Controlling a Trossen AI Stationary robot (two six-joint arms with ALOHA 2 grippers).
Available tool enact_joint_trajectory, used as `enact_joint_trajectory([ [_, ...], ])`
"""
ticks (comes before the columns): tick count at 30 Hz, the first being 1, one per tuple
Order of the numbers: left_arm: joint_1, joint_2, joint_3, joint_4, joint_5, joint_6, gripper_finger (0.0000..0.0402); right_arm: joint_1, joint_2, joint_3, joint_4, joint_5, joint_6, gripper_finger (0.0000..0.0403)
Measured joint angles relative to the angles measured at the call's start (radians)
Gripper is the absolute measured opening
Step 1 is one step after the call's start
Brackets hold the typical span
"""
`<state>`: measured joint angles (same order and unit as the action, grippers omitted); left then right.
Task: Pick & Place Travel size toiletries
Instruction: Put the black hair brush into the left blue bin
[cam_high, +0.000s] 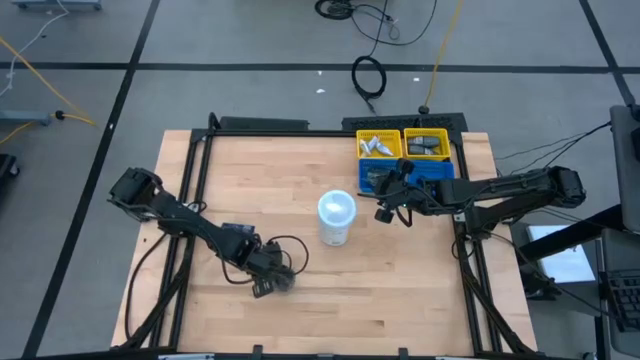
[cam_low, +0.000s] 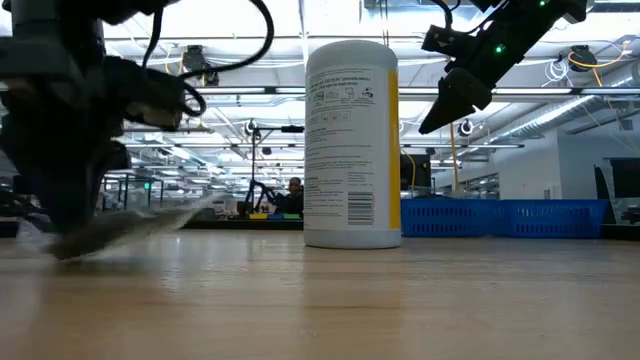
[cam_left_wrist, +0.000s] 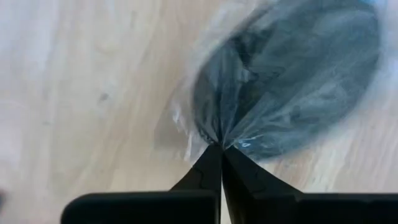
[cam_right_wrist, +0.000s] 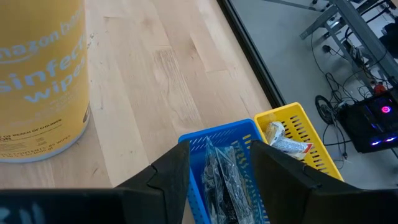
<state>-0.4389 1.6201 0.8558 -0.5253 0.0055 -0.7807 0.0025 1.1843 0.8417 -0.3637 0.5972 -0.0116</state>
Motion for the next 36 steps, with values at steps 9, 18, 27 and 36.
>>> enact_joint_trajectory([
  [9,0.000,-0.176,0.001,0.000,-0.150,0.000,0.0000,0.000,0.000,0.000,0.001,0.000,0.000,0.0158],
  [18,0.000,-0.388,0.003,0.010,-0.470,0.015,0.0000,0.000,0.000,0.000,0.106,-0.065,-0.003,0.0161],
  [27,0.007,-0.490,0.003,0.128,-0.851,0.249,0.0000,0.000,0.000,0.000,0.275,-0.161,-0.034,0.0161],
  [36,0.110,-0.481,0.004,0.327,-0.960,0.482,0.0000,0.000,0.000,0.000,0.445,-0.158,-0.038,0.0160],
])
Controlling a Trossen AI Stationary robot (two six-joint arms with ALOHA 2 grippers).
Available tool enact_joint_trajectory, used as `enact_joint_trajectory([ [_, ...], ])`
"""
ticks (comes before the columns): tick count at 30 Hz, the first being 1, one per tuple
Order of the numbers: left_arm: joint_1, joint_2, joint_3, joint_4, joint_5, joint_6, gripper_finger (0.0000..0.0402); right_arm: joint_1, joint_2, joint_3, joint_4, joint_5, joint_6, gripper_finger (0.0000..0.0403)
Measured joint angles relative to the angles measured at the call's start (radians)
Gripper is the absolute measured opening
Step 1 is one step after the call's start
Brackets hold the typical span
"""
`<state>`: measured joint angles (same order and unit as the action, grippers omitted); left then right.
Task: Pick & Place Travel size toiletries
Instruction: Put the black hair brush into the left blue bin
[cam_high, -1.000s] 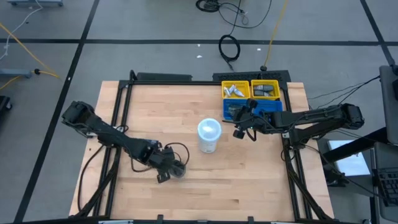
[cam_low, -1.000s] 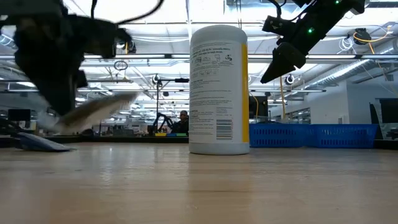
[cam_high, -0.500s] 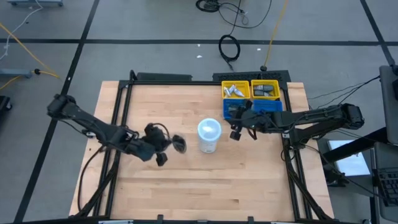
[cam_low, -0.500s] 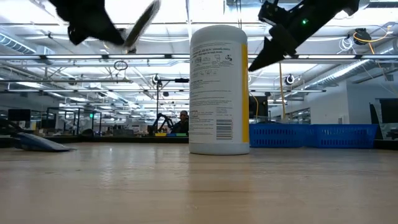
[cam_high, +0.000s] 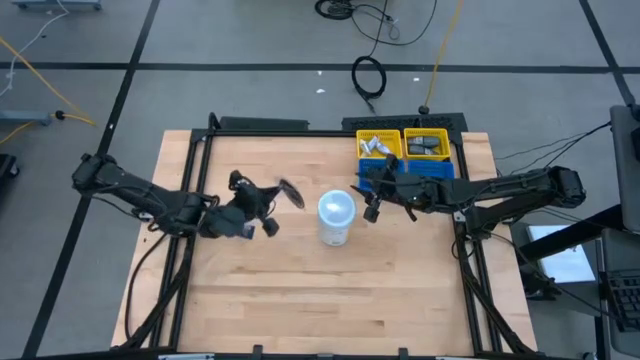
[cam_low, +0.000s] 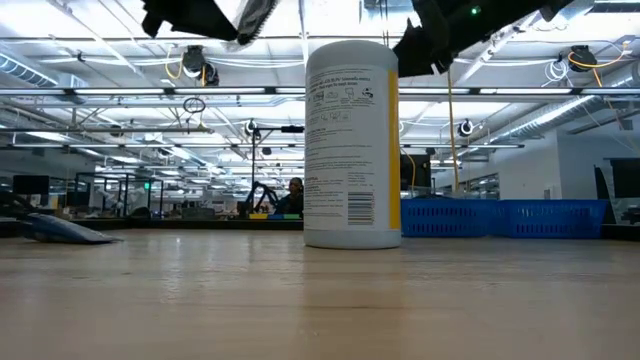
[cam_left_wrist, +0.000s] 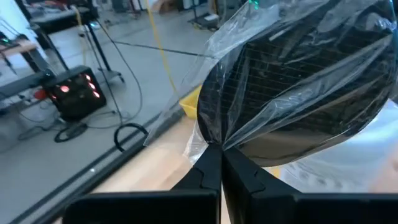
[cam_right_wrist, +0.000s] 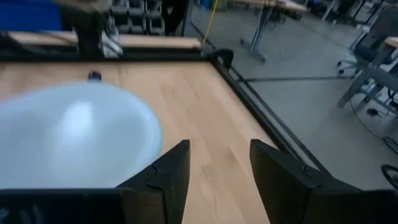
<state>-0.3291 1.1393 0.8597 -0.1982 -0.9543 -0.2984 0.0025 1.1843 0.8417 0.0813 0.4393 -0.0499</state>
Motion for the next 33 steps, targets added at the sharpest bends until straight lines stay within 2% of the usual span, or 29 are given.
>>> enact_joint_trajectory([
  [6,0.074,0.040,0.001,0.148,0.000,0.117,0.0000,0.000,0.000,0.000,0.096,-0.004,-0.014,0.0158],
  [13,0.142,0.155,0.000,0.364,0.001,0.266,0.0000,0.000,0.000,0.000,0.260,-0.187,0.021,0.0159],
  [18,0.159,0.216,0.000,0.517,0.001,0.346,0.0000,0.002,0.006,0.000,0.329,-0.262,0.076,0.0158],
  [24,0.173,0.261,0.000,0.624,0.000,0.406,0.0000,0.025,0.026,0.000,0.390,-0.259,0.118,0.0161],
  [33,0.177,0.283,0.037,0.617,-0.036,0.424,0.0000,0.053,0.154,0.000,0.563,-0.225,0.117,0.0156],
])
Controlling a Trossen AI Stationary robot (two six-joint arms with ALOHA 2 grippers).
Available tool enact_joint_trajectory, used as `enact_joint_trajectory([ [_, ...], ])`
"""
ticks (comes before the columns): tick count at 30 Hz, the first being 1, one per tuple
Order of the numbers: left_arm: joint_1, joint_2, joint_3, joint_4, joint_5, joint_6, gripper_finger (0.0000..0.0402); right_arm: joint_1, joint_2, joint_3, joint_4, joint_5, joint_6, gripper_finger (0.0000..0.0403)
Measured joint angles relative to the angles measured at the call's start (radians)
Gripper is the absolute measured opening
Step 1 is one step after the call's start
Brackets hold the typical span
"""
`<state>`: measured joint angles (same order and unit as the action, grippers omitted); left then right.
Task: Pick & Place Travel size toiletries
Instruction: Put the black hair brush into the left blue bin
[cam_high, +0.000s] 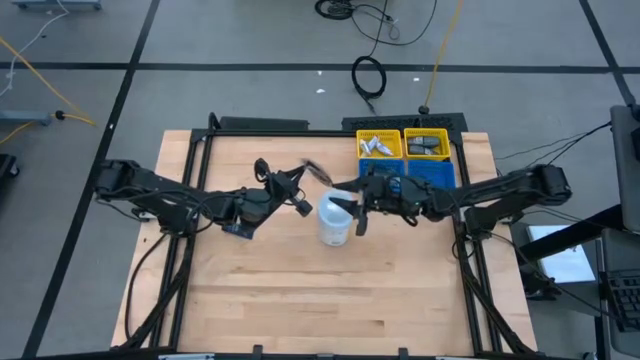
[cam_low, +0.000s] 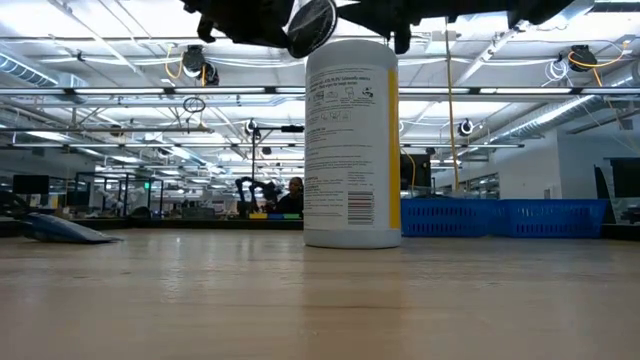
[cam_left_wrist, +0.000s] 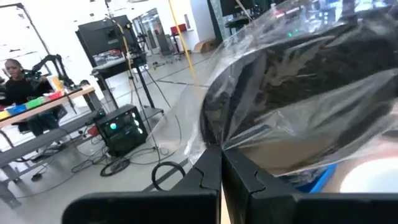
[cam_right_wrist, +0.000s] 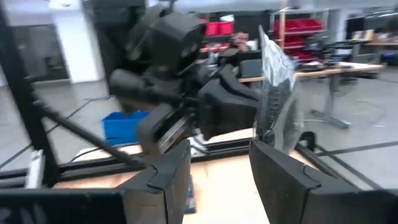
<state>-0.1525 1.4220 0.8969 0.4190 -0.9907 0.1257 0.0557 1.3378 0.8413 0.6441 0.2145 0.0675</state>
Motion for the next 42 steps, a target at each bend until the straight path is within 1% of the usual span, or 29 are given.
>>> enact_joint_trajectory([
  [5,-0.003,0.010,0.005,-0.003,-0.002,-0.002,0.0000,-0.001,0.041,0.000,0.056,0.101,-0.016,0.0155],
  [10,-0.004,0.019,0.006,-0.005,0.016,-0.003,0.0000,-0.004,0.073,0.000,0.122,0.107,-0.027,0.0155],
  [15,-0.004,0.023,0.006,-0.006,0.020,0.003,0.0000,-0.012,0.083,0.000,0.124,0.168,-0.040,0.0151],
  [18,-0.004,0.023,0.006,-0.008,0.020,0.003,0.0000,-0.013,0.082,0.000,0.125,0.182,-0.044,0.0126],
  [22,-0.004,0.023,0.006,-0.017,0.018,0.005,0.0000,-0.013,0.082,0.000,0.124,0.179,-0.069,0.0064],
  [25,-0.003,0.023,0.006,-0.044,-0.015,0.007,0.0000,-0.001,0.082,0.000,0.123,0.178,-0.109,0.0021],
  [26,-0.001,0.023,0.006,-0.048,-0.025,0.006,0.0000,0.007,0.082,0.000,0.125,0.178,-0.119,0.0011],
  [28,0.002,0.023,0.006,-0.056,-0.031,0.004,0.0000,0.026,0.081,0.000,0.132,0.177,-0.162,0.0003],
  [30,0.003,0.023,0.006,-0.058,-0.032,0.003,0.0000,0.046,0.077,0.000,0.133,0.179,-0.205,0.0009],
  [32,0.002,0.023,0.006,-0.058,-0.032,0.003,0.0000,0.057,0.076,0.000,0.139,0.183,-0.214,0.0023],
  [36,0.002,0.023,0.006,-0.058,-0.031,0.003,0.0000,0.071,0.076,0.000,0.125,0.258,-0.212,0.0063],
  [42,0.002,0.023,0.006,-0.057,-0.032,0.007,0.0000,0.084,0.076,0.000,0.116,0.258,-0.216,0.0120],
])
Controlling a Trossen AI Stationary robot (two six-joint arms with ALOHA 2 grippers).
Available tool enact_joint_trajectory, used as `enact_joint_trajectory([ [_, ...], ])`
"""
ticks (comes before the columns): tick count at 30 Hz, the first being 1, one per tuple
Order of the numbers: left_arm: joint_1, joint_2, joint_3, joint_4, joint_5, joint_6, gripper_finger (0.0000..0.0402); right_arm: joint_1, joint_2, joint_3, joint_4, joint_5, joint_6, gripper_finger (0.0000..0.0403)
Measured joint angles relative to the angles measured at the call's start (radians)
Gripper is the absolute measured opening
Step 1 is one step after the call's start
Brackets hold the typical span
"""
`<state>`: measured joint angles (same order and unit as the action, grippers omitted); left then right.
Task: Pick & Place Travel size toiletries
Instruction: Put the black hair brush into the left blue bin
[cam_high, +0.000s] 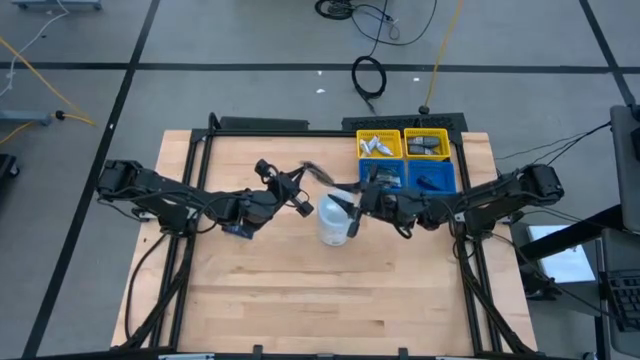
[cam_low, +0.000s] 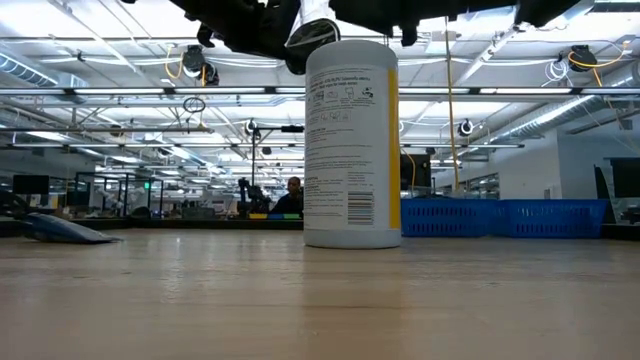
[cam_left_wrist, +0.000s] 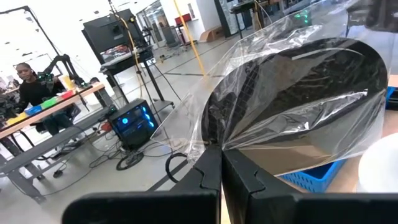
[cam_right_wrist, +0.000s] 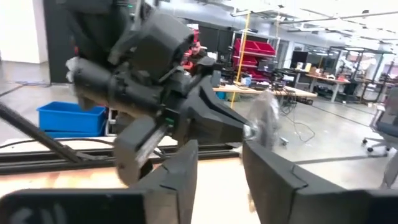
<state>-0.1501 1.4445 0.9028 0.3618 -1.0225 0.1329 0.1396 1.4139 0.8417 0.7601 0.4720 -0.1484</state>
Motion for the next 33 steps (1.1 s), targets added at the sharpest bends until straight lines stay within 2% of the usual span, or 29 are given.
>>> enact_joint_trajectory([
  [5,0.000,0.000,0.000,0.000,0.000,0.001,0.0000,0.021,0.000,0.000,-0.001,0.008,-0.032,0.0147],
  [16,0.000,0.000,0.000,0.000,0.000,0.017,0.0000,0.077,0.000,0.000,-0.002,0.210,-0.101,0.0169],
  [29,0.000,0.000,0.000,0.005,0.045,-0.016,0.0000,-0.001,0.015,0.000,-0.007,0.198,0.025,0.0166],
  [33,0.000,0.000,0.000,0.007,0.045,-0.013,0.0000,-0.034,0.013,0.000,0.000,0.072,0.085,0.0164],
])
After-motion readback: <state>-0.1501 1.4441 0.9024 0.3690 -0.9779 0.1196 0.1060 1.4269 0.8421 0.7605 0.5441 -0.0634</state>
